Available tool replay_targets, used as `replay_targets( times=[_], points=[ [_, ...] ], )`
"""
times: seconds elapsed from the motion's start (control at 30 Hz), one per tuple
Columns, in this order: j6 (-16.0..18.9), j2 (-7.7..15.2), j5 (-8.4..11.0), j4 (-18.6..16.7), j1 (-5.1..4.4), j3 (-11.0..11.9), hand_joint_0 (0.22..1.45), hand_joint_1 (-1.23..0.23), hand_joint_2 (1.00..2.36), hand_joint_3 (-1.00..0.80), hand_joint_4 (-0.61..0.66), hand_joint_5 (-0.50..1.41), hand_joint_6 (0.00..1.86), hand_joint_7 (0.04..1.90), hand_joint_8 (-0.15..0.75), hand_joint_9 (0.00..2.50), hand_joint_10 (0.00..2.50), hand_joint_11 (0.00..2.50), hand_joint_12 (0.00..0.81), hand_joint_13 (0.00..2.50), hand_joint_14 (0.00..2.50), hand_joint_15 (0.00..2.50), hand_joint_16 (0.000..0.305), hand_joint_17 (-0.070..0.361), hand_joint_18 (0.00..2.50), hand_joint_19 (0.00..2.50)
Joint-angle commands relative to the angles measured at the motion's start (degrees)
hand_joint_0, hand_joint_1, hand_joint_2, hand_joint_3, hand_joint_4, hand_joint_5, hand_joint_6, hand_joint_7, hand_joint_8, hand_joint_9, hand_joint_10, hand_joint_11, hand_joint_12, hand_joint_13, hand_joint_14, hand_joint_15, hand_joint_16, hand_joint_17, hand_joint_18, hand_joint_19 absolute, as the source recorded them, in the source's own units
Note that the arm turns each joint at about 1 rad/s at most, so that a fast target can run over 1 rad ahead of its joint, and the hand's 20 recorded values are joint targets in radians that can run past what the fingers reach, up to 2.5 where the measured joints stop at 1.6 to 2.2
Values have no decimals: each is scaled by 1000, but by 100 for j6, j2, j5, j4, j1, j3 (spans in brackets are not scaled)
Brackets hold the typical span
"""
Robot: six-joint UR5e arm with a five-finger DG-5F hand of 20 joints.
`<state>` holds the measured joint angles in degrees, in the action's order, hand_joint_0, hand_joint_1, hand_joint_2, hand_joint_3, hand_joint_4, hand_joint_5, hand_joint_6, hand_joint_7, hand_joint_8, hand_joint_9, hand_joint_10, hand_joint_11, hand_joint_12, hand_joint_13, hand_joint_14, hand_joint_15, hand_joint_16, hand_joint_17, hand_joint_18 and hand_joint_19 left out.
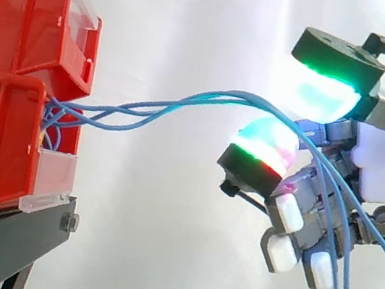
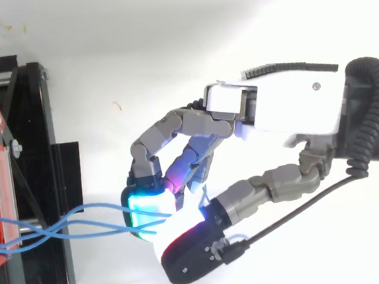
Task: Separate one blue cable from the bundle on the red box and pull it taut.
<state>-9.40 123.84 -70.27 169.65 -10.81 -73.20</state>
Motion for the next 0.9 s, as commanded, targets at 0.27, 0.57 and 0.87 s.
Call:
replay_targets(
  times=[0.27, 0.57, 0.87],
  points=[
    [0, 0, -4, 6, 0, -1, 591, -733, 1011, -35, 133, -164, 929, 1050, 419, 916, 8, 598, 437, 999, 10, 455, 55, 124, 1113, 445],
    [26, 0, -4, 6, 0, -1, 715, -937, 1015, -302, 69, -192, 924, 1056, 350, 870, 11, 621, 379, 957, 15, 468, 43, 96, 1013, 480],
    [26, 0, -4, 6, 0, 8, 712, -925, 1000, -500, 118, -179, 919, 1064, 345, 895, 12, 628, 373, 974, 15, 476, 41, 93, 1009, 470]
  ],
)
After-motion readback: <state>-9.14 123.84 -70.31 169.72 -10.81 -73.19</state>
